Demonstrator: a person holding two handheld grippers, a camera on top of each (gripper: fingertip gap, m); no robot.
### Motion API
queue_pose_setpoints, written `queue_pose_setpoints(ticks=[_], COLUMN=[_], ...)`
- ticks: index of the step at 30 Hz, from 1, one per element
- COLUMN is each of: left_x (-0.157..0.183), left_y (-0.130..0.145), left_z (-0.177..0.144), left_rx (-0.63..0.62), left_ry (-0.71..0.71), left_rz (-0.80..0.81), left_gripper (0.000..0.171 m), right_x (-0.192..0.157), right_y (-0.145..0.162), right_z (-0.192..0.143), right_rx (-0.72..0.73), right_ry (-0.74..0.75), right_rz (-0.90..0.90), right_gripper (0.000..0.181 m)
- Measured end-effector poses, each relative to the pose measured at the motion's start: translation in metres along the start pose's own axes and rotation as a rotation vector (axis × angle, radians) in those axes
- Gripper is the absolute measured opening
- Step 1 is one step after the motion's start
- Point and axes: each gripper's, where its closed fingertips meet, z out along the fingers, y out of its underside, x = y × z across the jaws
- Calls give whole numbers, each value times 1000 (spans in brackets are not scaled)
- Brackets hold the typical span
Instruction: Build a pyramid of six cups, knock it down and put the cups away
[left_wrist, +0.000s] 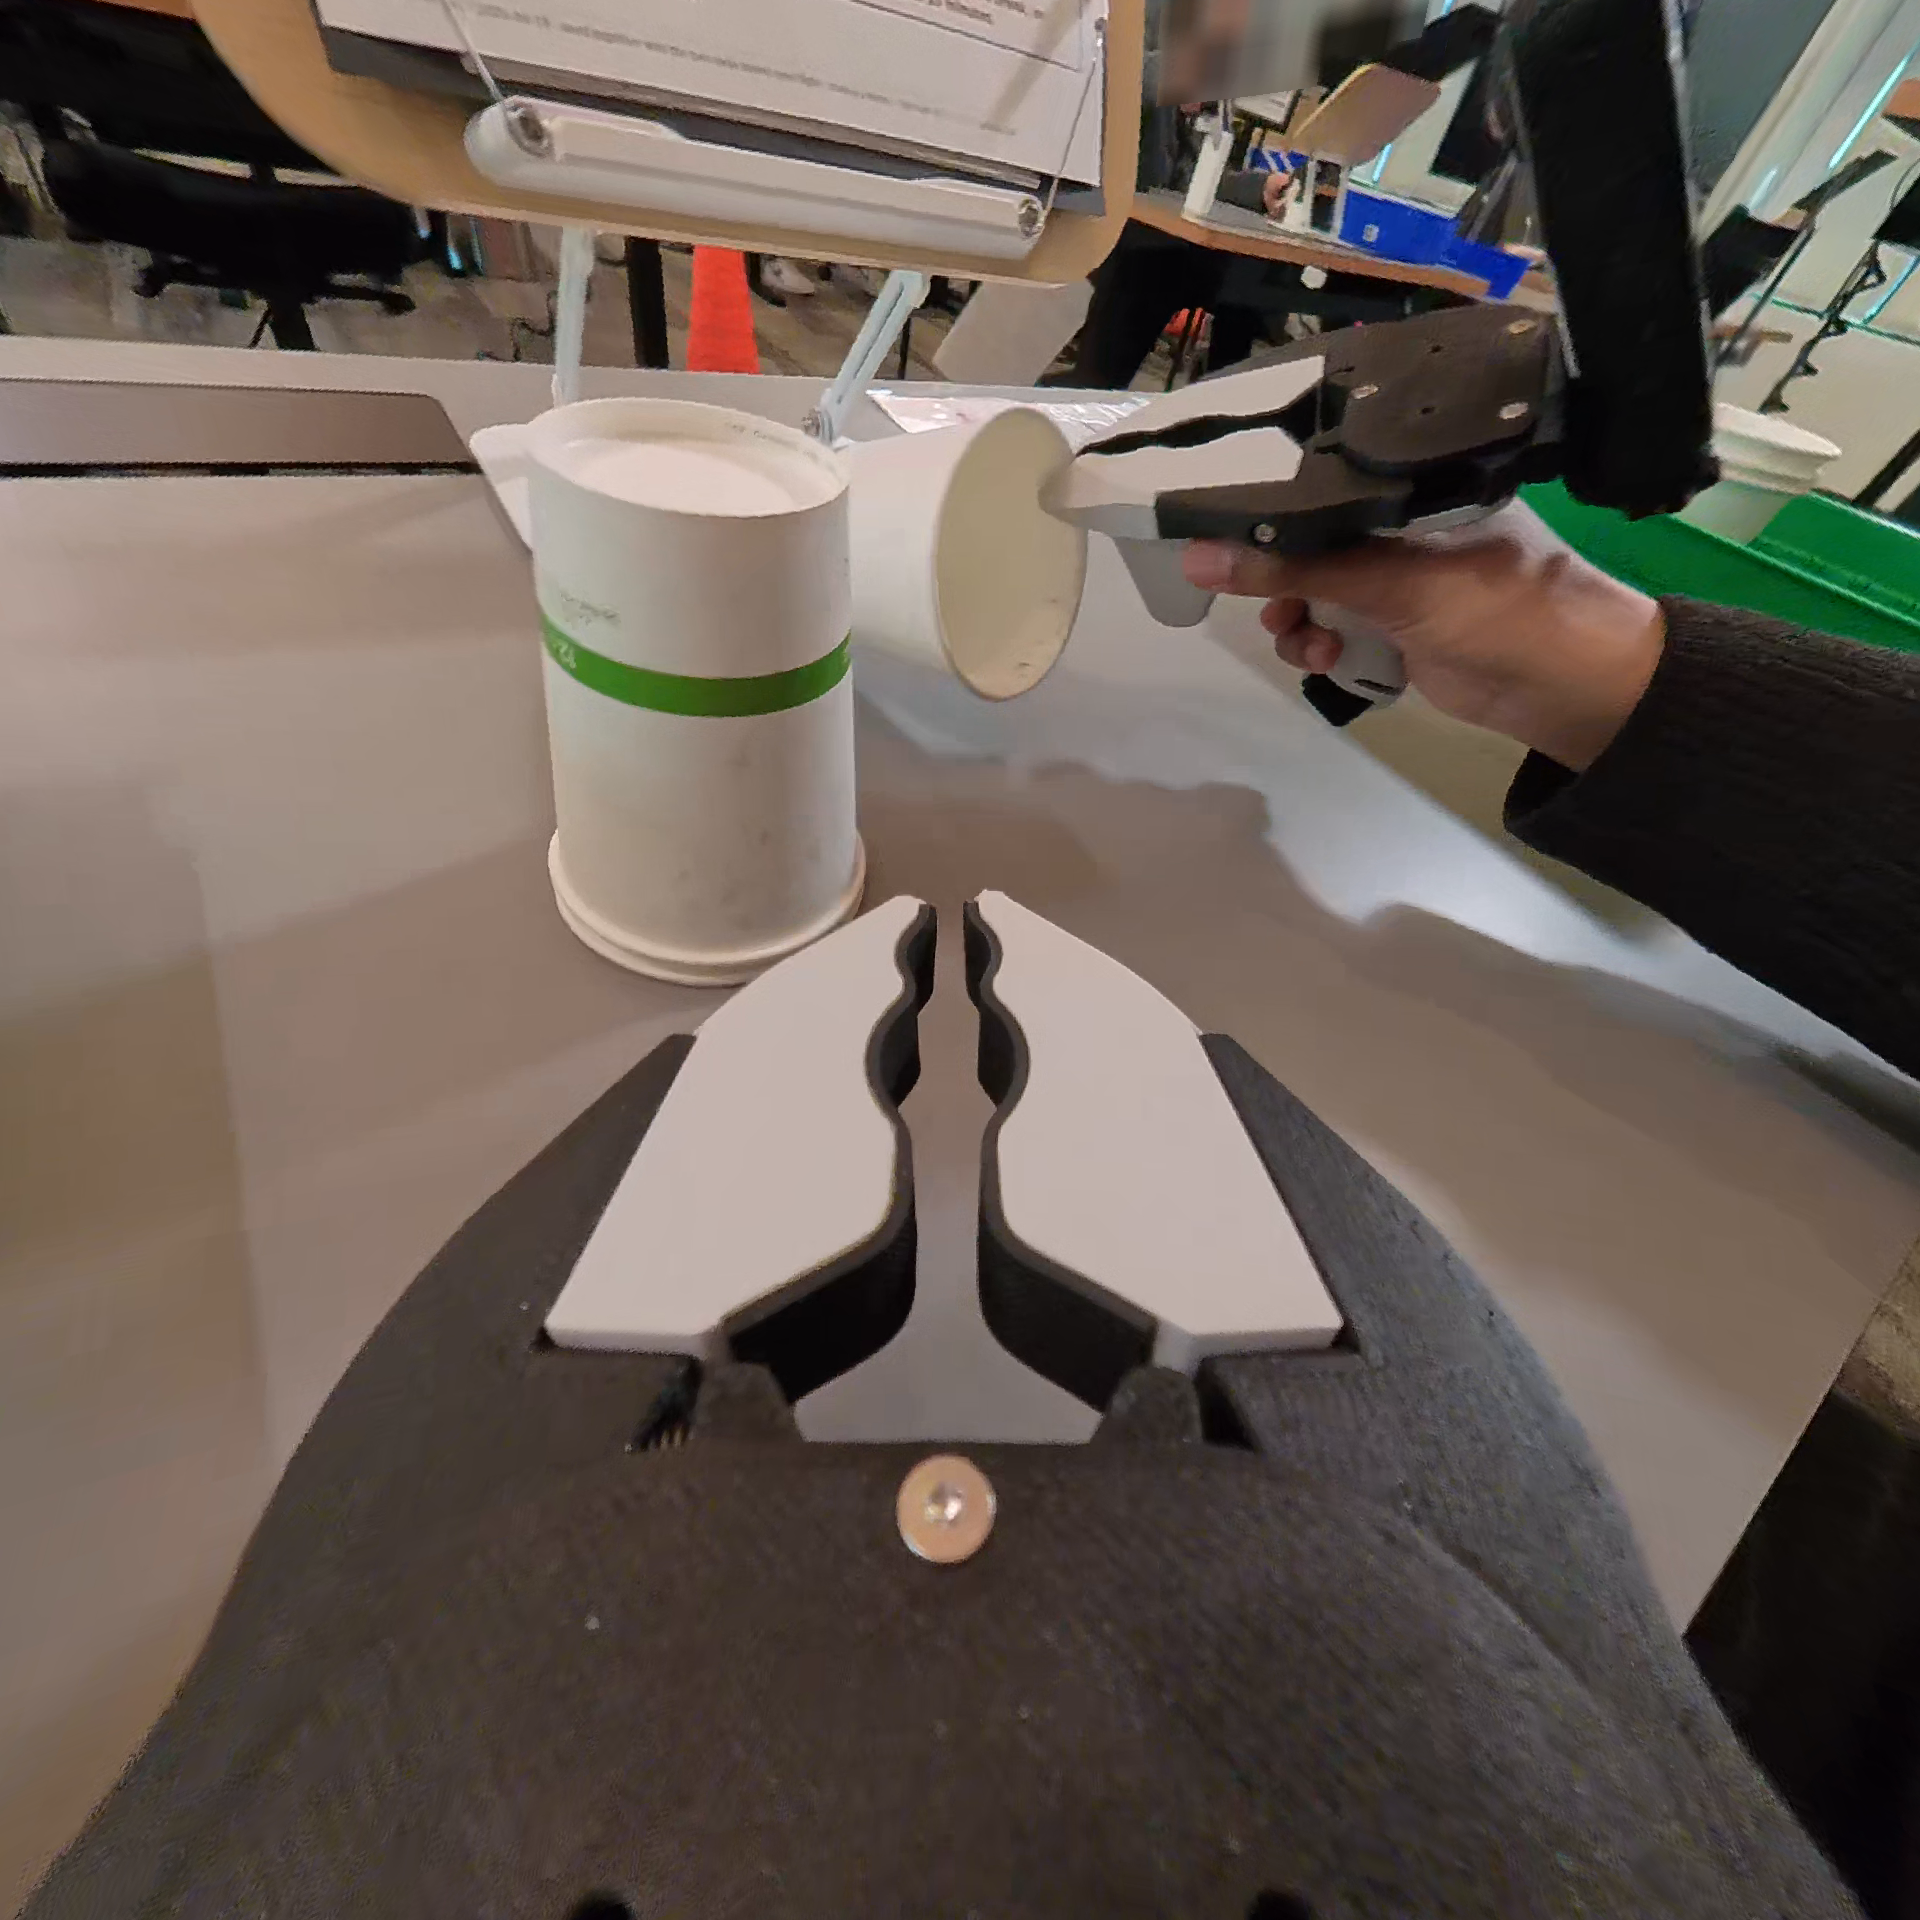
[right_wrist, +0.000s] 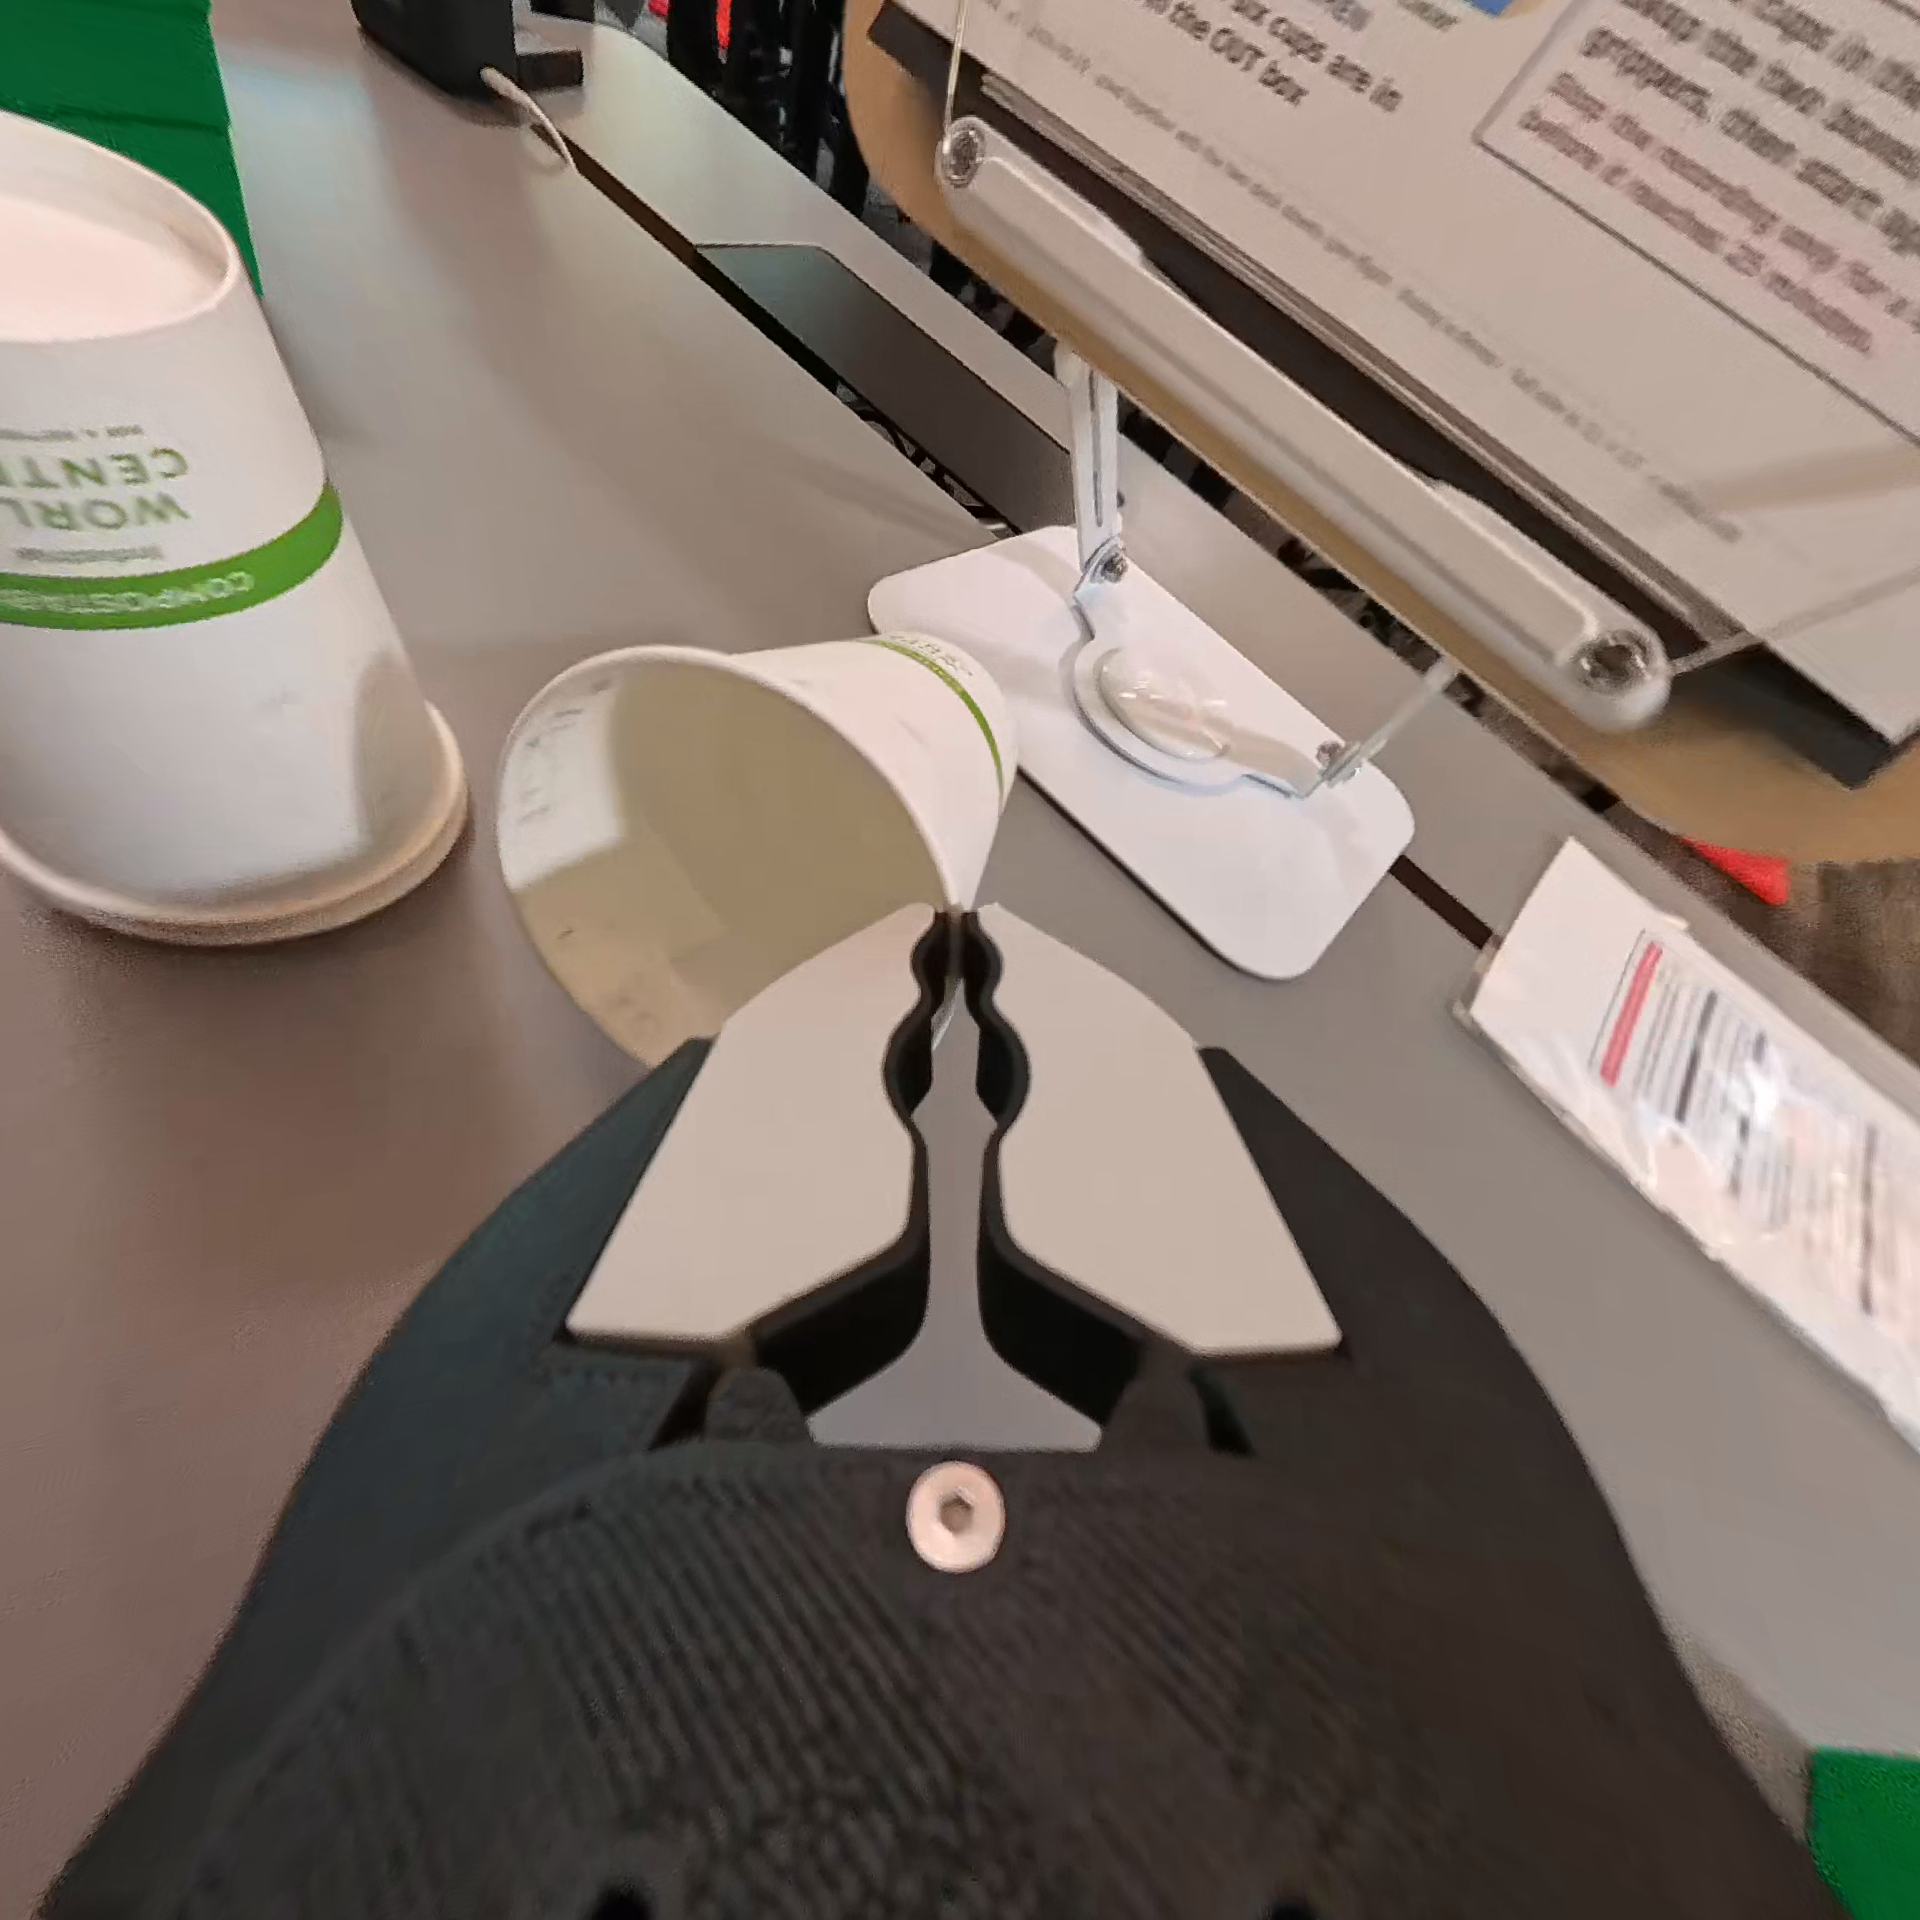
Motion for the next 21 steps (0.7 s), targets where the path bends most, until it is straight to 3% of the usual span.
queue_pose_setpoints(ticks=[5, 9, 11, 13, 17, 21], left_x=[7, 25, 40, 59, 107, 151], left_y=[-10, -23, -26, -27, -12, 9], left_z=[20, 42, 55, 68, 89, 96], left_rx=[5, 35, 42, 48, 62, 51], left_ry=[-41, -44, -28, -14, 88, 265], left_rz=[107, 285, 421, 577, 861, 944], left_gripper=[21, 36, 57, 74, 81, 86], right_x=[8, 3, 0, -3, -18, -35], right_y=[7, 18, 35, 55, 71, 78], right_z=[-48, -99, -124, -145, -177, -195], right_rx=[41, 85, 70, 16, -43, -90], right_ry=[-90, -237, -268, -249, -275, -377], right_rz=[227, 531, 625, 617, 566, 586], right_gripper=[3, 3, 3, 3, 3, 3])
